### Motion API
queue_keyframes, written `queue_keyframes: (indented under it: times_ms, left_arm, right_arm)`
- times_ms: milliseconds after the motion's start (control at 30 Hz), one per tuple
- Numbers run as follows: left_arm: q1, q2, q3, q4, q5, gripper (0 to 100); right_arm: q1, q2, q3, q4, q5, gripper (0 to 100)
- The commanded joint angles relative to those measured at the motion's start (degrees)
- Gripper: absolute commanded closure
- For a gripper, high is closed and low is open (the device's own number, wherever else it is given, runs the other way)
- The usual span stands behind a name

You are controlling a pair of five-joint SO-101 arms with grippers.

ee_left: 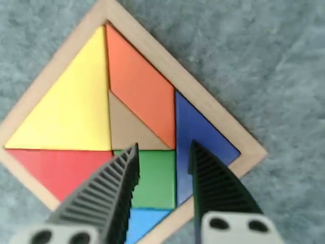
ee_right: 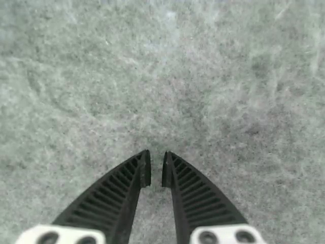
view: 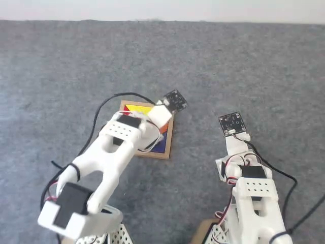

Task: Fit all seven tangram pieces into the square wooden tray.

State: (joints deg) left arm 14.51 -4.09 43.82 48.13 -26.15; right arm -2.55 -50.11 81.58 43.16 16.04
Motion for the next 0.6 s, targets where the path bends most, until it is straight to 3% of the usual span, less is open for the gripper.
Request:
queue_keyframes:
  times_ms: [0, 200, 400, 567]
  left_arm:
    - [-3.16, -4.48, -1.8, 2.2, 5.36, 87]
    - [-9.05, -25.49, 7.25, 1.85, 15.03, 87]
    - [-12.66, -47.38, 21.41, 0.0, 15.38, 87]
    - [-13.63, -63.3, 35.82, -5.98, 15.47, 87]
  right_arm:
    - [0.4, -0.84, -0.26, -0.66, 0.62, 93.5]
    - [0.92, -1.36, -0.79, 1.01, 0.62, 97.0]
    - [1.45, -7.08, -0.35, 3.3, 0.62, 99.0]
    - [7.78, -18.86, 2.46, 7.25, 0.53, 98.6]
